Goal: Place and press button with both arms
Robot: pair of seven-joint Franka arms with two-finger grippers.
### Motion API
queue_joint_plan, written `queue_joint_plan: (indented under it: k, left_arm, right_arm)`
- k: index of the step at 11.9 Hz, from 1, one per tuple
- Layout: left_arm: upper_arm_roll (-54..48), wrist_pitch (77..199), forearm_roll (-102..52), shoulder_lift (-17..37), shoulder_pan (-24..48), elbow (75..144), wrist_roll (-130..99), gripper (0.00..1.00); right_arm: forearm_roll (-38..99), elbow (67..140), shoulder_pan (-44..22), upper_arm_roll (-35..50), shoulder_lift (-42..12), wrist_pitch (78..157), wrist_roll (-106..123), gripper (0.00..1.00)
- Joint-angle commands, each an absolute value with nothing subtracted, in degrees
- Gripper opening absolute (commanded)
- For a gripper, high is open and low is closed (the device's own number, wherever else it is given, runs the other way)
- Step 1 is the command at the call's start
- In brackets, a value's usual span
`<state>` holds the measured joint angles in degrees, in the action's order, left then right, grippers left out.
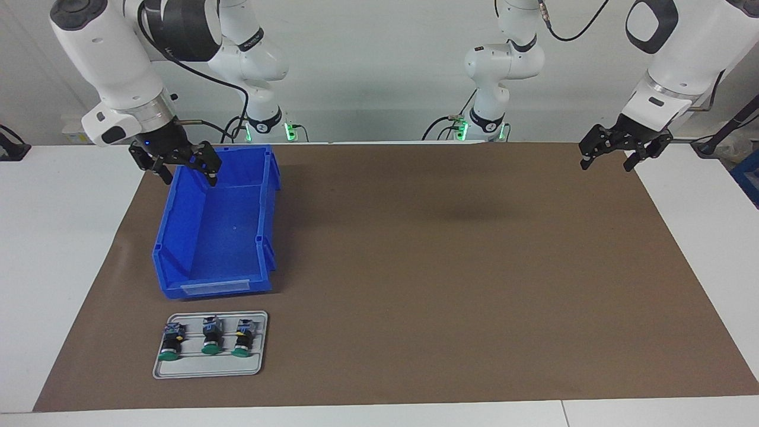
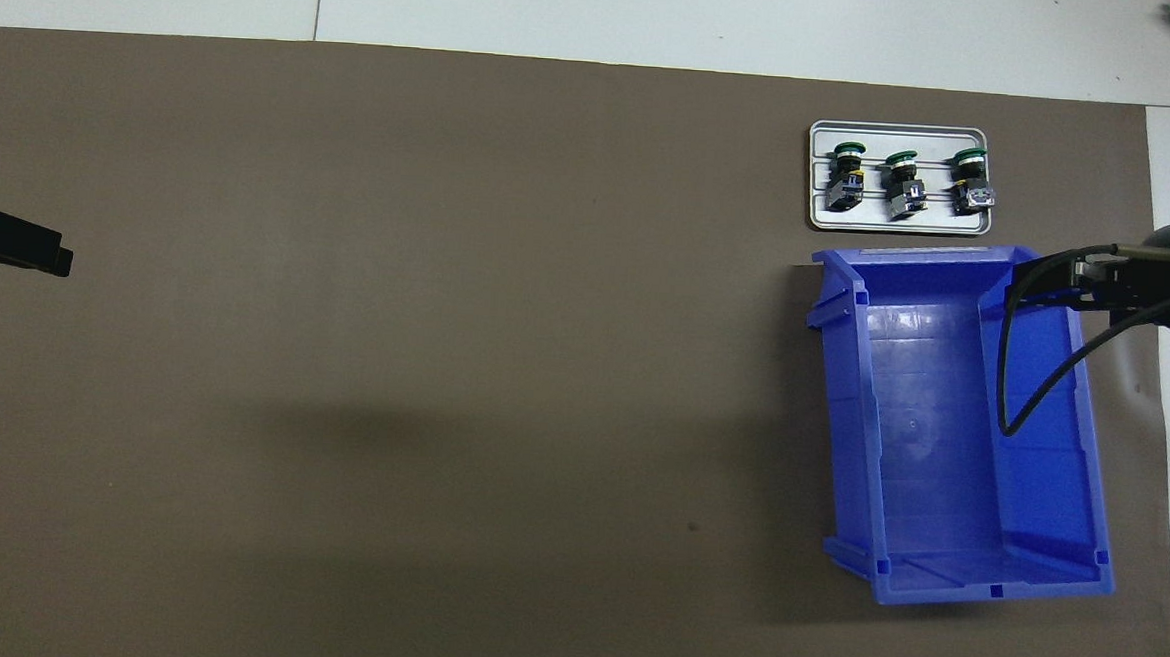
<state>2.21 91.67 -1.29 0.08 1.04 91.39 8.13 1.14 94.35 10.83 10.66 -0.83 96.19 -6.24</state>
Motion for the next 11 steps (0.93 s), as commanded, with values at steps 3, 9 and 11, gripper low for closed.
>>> queue_joint_plan:
  k: [3,9,11]
  left_arm:
    - [1.76,92.46,-0.35,-1.49,0.62,93.25,7.56,1.0]
    - [1.76,92.46,-0.26,-1.49,0.62,93.25,7.56,1.0]
    - [1.76,92.46,-0.35,-1.49,0.62,93.25,7.56,1.0]
  right_arm:
    - [2.29,96.06,11.6,10.81,-0.18,100.97,-5.71,1.0]
    - [1.14,94.93,12.48,10.81,-12.99,117.74,-5.62,0.87]
    - [-1.65,93.87,12.22,10.81,-18.43,125.2,-5.62,0.75]
